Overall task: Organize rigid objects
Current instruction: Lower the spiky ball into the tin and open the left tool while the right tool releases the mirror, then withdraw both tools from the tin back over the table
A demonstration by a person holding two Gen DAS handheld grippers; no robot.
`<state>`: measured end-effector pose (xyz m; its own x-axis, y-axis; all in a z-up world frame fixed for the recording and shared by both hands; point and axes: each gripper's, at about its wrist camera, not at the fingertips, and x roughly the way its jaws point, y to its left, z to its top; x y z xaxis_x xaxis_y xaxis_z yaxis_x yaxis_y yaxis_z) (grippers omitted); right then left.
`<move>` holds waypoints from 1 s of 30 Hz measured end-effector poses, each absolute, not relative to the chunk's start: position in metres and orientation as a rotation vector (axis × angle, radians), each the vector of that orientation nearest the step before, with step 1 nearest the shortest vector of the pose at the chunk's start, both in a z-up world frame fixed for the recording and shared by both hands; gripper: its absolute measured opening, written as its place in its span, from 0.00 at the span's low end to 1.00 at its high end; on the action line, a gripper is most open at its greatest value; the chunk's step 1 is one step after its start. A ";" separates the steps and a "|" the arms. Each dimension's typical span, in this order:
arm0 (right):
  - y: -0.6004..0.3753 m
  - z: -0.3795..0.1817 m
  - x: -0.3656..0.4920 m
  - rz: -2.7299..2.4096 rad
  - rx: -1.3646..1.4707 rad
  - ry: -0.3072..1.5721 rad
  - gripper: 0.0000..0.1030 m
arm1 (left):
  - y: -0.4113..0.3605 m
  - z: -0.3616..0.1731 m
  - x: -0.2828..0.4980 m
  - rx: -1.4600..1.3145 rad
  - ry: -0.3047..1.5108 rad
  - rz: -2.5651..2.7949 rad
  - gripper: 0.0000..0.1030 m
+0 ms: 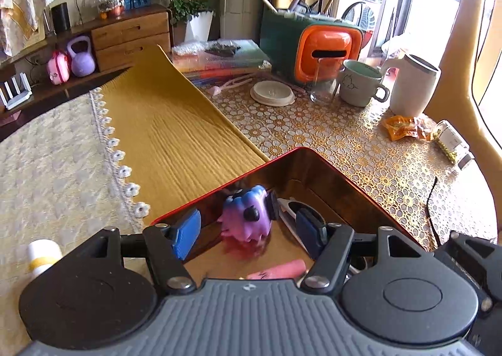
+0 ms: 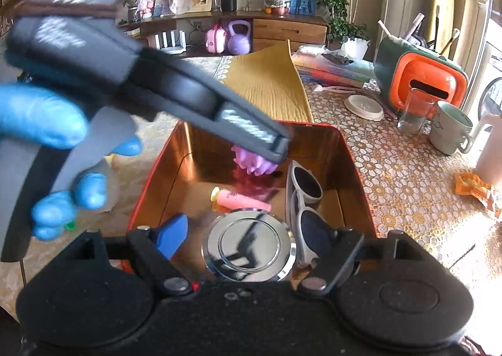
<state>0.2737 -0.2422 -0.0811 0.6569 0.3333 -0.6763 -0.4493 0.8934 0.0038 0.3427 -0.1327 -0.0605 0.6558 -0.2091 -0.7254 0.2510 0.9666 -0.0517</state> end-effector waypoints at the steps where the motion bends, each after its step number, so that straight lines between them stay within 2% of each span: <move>1: -0.243 -0.078 0.271 0.443 -0.162 0.728 0.79 | -0.129 -0.056 0.337 0.059 0.805 -0.261 0.65; 23: -0.222 -0.023 0.177 0.390 -0.065 0.670 0.87 | -0.030 -0.002 0.195 0.033 0.711 -0.215 0.65; 27: -0.213 -0.016 0.160 0.388 -0.068 0.649 0.91 | -0.012 0.003 0.171 0.023 0.690 -0.205 0.79; 30: -0.209 -0.014 0.150 0.387 -0.062 0.641 0.94 | 0.000 0.005 0.154 0.011 0.684 -0.203 0.79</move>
<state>0.1497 -0.2087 -0.0140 0.7327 0.3328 -0.5936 -0.3705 0.9267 0.0622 0.1538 -0.0002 0.0046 0.7562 -0.1829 -0.6283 0.1903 0.9801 -0.0563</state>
